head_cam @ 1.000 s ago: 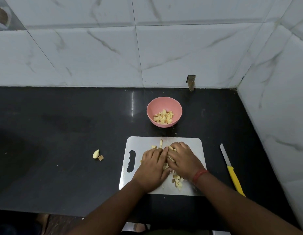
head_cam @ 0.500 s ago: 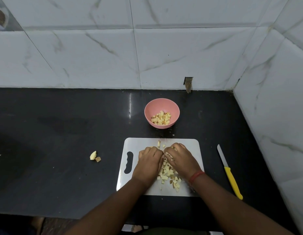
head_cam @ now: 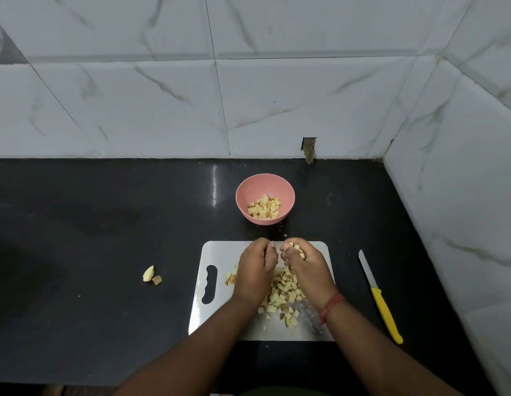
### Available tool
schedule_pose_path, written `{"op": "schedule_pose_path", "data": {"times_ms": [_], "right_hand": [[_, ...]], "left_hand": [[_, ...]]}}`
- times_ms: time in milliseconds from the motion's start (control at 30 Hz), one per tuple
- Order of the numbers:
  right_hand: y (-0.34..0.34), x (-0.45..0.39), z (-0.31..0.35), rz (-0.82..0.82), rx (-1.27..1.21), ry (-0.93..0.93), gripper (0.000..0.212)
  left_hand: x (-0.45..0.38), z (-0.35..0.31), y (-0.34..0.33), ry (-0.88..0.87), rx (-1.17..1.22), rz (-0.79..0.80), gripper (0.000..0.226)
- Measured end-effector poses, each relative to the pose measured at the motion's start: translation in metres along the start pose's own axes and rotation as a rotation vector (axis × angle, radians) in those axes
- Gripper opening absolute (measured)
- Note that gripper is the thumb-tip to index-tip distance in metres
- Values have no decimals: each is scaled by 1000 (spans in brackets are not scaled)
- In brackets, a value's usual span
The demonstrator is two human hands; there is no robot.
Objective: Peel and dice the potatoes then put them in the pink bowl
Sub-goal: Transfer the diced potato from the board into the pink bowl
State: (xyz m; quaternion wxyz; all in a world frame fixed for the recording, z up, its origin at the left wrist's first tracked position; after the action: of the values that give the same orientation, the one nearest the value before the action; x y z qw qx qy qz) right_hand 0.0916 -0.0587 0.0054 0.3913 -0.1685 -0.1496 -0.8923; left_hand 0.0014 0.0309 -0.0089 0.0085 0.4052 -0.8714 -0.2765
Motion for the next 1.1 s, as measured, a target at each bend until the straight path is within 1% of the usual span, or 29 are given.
{"op": "schedule_pose_path", "data": {"times_ms": [100,167,267,333,400,433,500,533,567,633,700,733,767,800,867,1000,1100], "right_hand": [[-2,3,2,134,-399,-178,15],[-4,2,8,191,-578,-259,15],[-8,-7,26,257,-709,-294,15],[-13,-20,47,312,-784,-273,22],[-19,-41,70,314,-802,-262,27],[-21,-53,81,294,-771,-254,26],[-26,-80,100,218,-612,-226,21],[-28,-94,106,144,-475,-212,18],[-29,-107,111,57,-279,-186,17],[-32,-126,120,-60,256,-114,20],[-35,-136,125,-84,742,-59,26],[-36,-137,128,-58,910,-28,29],[-39,-139,129,-24,1015,9,31],[-40,-142,129,5,1067,47,33],[-42,-148,127,11,1141,121,33],[-40,-149,121,-111,1106,273,29],[-35,-143,119,-127,1118,332,29]], "left_hand": [[-6,-12,0,60,152,-112,35],[-14,-19,2,85,240,-167,34],[-36,-28,6,104,348,-226,33],[-58,-36,11,134,386,-290,33],[-84,-43,17,177,393,-352,30],[-98,-44,19,200,396,-369,28],[-124,-37,20,267,397,-337,24],[-134,-32,21,312,373,-287,20],[-141,-26,21,353,329,-227,17],[-151,-16,22,403,258,-120,20],[-153,-12,23,443,241,-59,28],[-154,-9,23,462,225,-37,30],[-155,-5,23,473,212,-19,32],[-154,-4,23,475,208,-4,35],[-156,-4,24,455,206,11,39],[-160,-8,29,390,200,58,47],[-157,-10,30,343,220,67,54]]}}
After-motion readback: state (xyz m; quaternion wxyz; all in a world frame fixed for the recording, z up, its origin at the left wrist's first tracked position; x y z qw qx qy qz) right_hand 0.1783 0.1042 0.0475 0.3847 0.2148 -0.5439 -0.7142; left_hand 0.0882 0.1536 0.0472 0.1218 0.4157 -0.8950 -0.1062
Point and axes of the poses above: each hand's wrist, its own x-axis away from the middle knuckle, its own y-axis out of the back of the hand, z = x × y, the point moved 3 cm from there along -x, towards the middle knuckle, and after that the axes turned 14 degrees about -y, right-handed, at the moved point
